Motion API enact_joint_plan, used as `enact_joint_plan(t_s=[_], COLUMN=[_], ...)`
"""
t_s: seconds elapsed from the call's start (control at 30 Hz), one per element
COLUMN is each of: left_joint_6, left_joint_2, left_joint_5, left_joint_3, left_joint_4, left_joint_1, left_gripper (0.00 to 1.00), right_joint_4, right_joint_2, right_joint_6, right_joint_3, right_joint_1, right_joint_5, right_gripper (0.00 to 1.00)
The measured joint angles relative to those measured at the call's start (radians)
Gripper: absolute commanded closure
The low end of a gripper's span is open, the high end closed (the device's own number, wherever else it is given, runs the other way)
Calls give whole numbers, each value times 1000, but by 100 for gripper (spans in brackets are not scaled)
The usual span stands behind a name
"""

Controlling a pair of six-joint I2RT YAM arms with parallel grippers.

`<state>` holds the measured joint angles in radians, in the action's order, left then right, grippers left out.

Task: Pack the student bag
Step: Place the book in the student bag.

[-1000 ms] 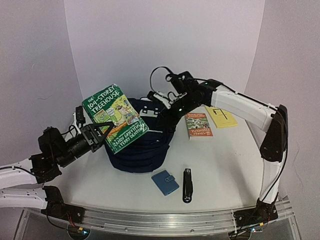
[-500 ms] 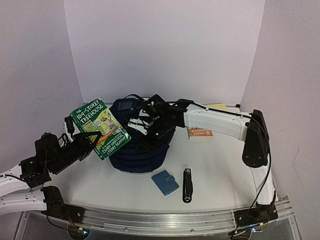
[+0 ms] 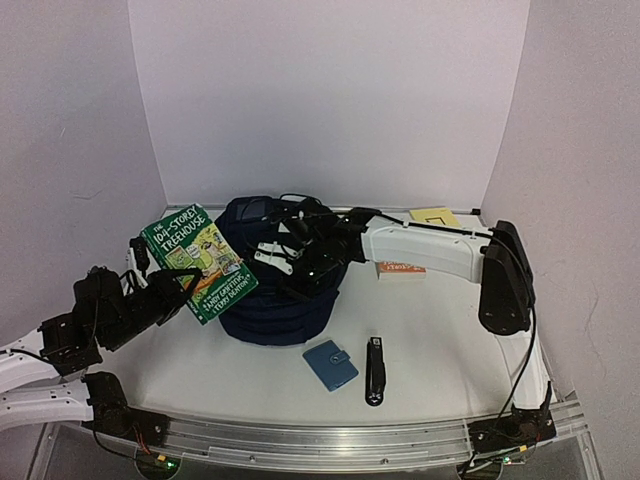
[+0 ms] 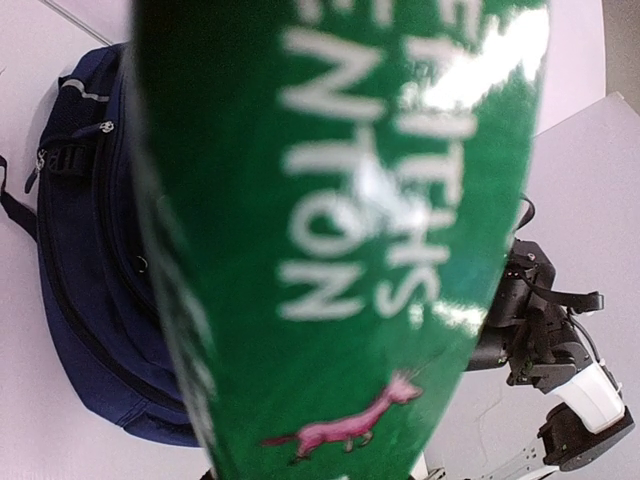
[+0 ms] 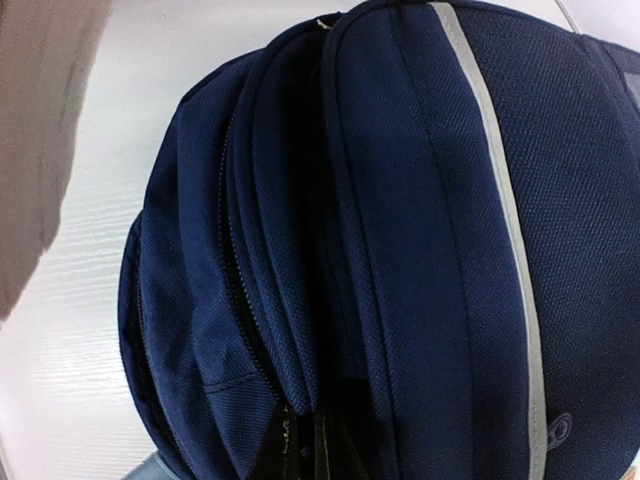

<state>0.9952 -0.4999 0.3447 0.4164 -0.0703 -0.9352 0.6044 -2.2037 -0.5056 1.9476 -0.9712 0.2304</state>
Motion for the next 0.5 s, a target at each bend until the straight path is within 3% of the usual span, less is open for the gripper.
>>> enact_joint_plan(t_s=[0.27, 0.5], left_joint_6=[-10, -65], left_joint_2=[1, -80], left_joint_5=[-21, -169], left_joint_3=[0, 12], left_joint_4=[1, 88], left_joint_1=[0, 3], left_gripper=[100, 100], right_joint_4=[0, 17], right_joint_2=[3, 3], right_joint_6=[29, 116], right_joint_3=[25, 167], right_joint_1=[22, 82], right_joint_5=[6, 21], right_gripper=[100, 100])
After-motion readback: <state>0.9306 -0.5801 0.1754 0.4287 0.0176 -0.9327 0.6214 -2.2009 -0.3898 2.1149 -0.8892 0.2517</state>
